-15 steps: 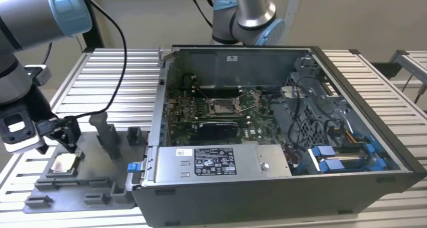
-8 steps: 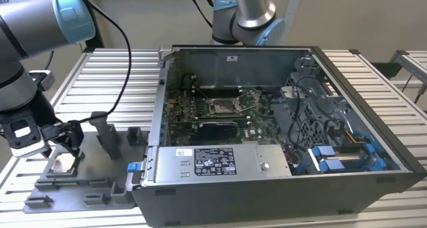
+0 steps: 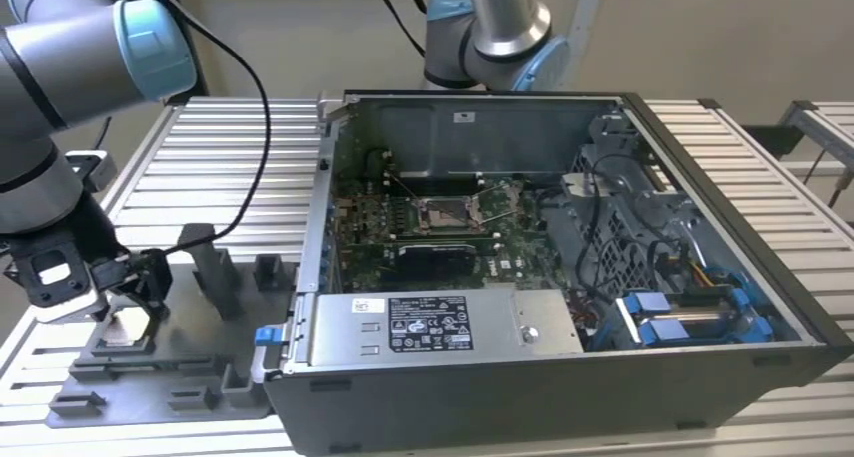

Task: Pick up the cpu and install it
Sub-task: 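Place the cpu into insertion slot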

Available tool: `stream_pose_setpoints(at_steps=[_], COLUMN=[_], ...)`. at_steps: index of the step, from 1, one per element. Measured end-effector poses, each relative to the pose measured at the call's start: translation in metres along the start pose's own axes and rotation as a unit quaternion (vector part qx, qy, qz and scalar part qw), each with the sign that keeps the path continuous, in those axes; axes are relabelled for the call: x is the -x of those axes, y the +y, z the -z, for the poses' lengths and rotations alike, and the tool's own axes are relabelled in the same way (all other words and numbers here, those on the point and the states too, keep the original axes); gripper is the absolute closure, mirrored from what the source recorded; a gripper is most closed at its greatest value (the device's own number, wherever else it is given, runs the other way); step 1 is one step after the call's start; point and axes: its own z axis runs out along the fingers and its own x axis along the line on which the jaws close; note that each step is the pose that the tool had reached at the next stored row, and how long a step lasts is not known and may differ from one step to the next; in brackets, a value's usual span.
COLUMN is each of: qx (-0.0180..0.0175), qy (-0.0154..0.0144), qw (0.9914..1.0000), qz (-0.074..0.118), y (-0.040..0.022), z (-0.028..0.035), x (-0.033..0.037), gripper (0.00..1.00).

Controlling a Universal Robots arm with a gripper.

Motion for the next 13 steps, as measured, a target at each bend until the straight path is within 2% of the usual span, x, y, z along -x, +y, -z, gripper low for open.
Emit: stream_pose_setpoints(at_steps=[6,13], qx=[0.0,0.0], qy=[0.0,0.0], qw=[1.0,1.0], qz=[0.0,0.0], y=[-0.0002,-0.0003], z=[-0.0046,-0.0071], x=[-0.0002,-0.0005], gripper=[0.0,0.0])
